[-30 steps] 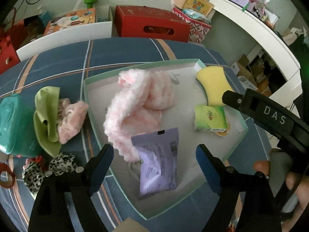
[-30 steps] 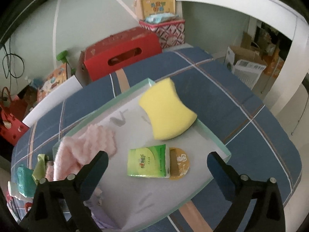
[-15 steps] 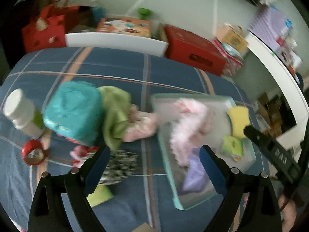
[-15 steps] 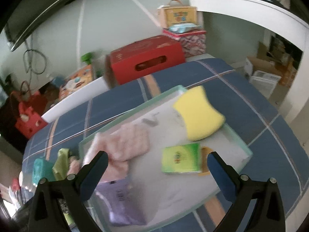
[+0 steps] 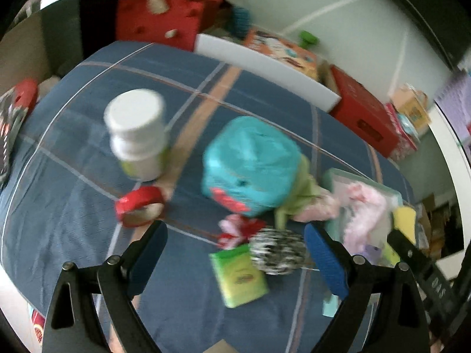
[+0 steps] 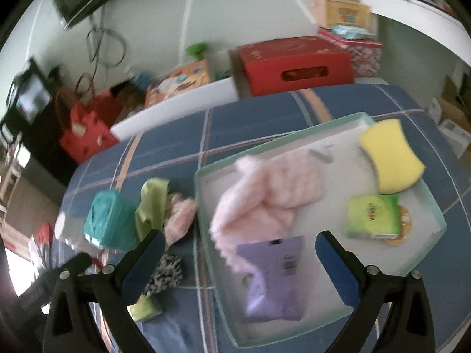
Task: Organize soft objects
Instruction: 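Move both tools back from the tray toward the pile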
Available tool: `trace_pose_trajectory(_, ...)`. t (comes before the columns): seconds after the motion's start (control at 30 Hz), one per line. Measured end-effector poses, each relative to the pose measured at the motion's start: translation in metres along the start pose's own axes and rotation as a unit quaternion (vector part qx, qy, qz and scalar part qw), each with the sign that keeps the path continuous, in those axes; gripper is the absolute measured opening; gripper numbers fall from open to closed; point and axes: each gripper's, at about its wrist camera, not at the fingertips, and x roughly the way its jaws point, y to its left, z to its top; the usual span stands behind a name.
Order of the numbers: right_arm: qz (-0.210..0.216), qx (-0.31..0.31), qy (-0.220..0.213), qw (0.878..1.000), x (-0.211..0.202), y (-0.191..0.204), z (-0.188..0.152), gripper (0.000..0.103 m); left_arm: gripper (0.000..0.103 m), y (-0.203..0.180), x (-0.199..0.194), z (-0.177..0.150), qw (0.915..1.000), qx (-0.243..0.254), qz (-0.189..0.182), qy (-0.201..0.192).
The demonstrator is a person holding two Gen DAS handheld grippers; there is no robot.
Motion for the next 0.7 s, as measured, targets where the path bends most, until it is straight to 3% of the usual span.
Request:
trace_pose_trajectory(0.27, 0.030, -0.069, 0.036, 0.996, 0.014, 0.051, -0.020, 0.103, 0.094, 0.054, 0.000, 0.003, 0.9970, -0.065, 0.042, -0.001)
trace_pose_trajectory(0.7, 0.038, -0.119, 0.090, 0.988, 0.046, 0.085, -0.045, 0.103, 0.094, 0.062, 0.037, -0.008, 0.9943, -0.072, 0.045, 0.064)
